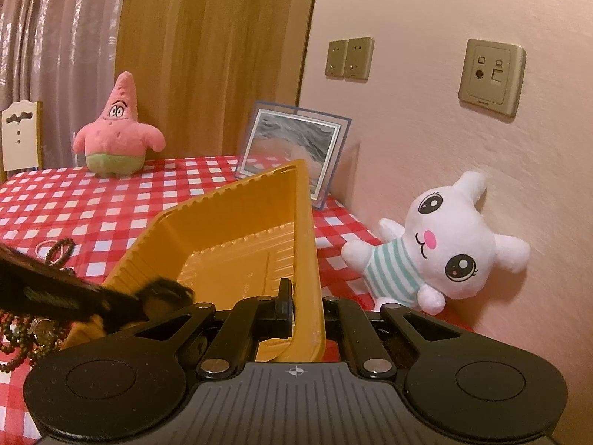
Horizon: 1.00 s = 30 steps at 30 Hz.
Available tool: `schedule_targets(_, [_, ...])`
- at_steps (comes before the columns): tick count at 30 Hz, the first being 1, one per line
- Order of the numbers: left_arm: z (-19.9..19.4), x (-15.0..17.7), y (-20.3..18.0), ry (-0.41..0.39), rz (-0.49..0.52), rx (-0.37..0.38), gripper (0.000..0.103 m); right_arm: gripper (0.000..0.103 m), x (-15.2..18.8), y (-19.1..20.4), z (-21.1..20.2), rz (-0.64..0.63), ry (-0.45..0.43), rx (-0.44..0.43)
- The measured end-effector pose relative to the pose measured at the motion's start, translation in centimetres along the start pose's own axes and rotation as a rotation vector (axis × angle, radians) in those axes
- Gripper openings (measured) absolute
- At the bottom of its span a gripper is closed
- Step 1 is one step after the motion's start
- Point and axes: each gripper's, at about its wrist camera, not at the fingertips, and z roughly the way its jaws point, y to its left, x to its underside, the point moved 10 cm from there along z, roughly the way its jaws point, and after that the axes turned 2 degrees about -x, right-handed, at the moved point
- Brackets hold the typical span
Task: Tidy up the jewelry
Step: 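Carry the watch into the orange tray and open the left tool, then grasp the dark bead bracelet in the pile with the left tool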
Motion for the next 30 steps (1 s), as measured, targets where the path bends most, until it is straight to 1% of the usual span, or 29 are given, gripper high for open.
schedule_targets(5, [1.3, 0.9, -0.5, 0.024, -0.02, 0.007, 0.004, 0.005, 0.1, -0.1, 0.1, -0.003, 0.005, -0.001])
schedule_targets(6, [1.2, 0.9, -0.5, 0.023, -0.031, 0.013, 0.006, 0.005, 0.0, -0.1, 0.1, -0.004, 0.006, -0.001])
schedule_targets(7, [0.9, 0.8, -0.5, 0.018, -0.043, 0.019, 0.013, 0.005, 0.0, -0.1, 0.1, -0.006, 0.007, -0.001])
schedule_targets(8, [0.4, 0.6, -0.5, 0.005, -0.049, 0.033, 0.017, 0.005, 0.0, -0.2, 0.2, -0.006, 0.008, -0.001])
schedule_targets(10, [-1.0, 0.1, -0.8, -0.028, -0.036, 0.049, 0.019, 0.005, 0.0, -0.3, 0.2, -0.006, 0.009, -0.001])
schedule_targets(12, [-2.6, -0.1, -0.9, -0.061, -0.004, 0.041, 0.02, 0.004, 0.0, -0.3, 0.3, -0.006, 0.009, -0.003])
schedule_targets(15, [-5.2, 0.3, 0.7, -0.101, 0.019, -0.012, 0.02, 0.004, 0.0, -0.3, 0.3, -0.004, 0.008, -0.001])
schedule_targets(18, [-7.4, 1.7, 4.0, -0.106, -0.003, -0.101, 0.02, 0.004, 0.0, -0.4, 0.4, 0.003, 0.009, 0.001])
schedule_targets(21, [-8.9, 3.5, 7.8, -0.088, -0.022, -0.209, 0.02, 0.004, 0.0, -0.6, 0.5, 0.004, 0.009, 0.001])
schedule_targets(23, [-9.6, 4.9, 10.3, -0.062, -0.029, -0.29, 0.02, 0.004, 0.0, -0.6, 0.5, 0.003, 0.012, 0.003])
schedule_targets(25, [-10.1, 6.1, 12.2, -0.039, -0.039, -0.346, 0.02, 0.004, 0.0, -0.7, 0.5, 0.003, 0.014, 0.006])
schedule_targets(27, [-10.6, 7.0, 13.5, -0.028, -0.048, -0.364, 0.02, 0.004, 0.1, -0.8, 0.5, 0.003, 0.015, 0.012])
schedule_targets(30, [-10.7, 7.4, 13.7, -0.026, -0.035, -0.361, 0.02, 0.004, 0.1, -1.0, 0.4, 0.004, 0.017, 0.02])
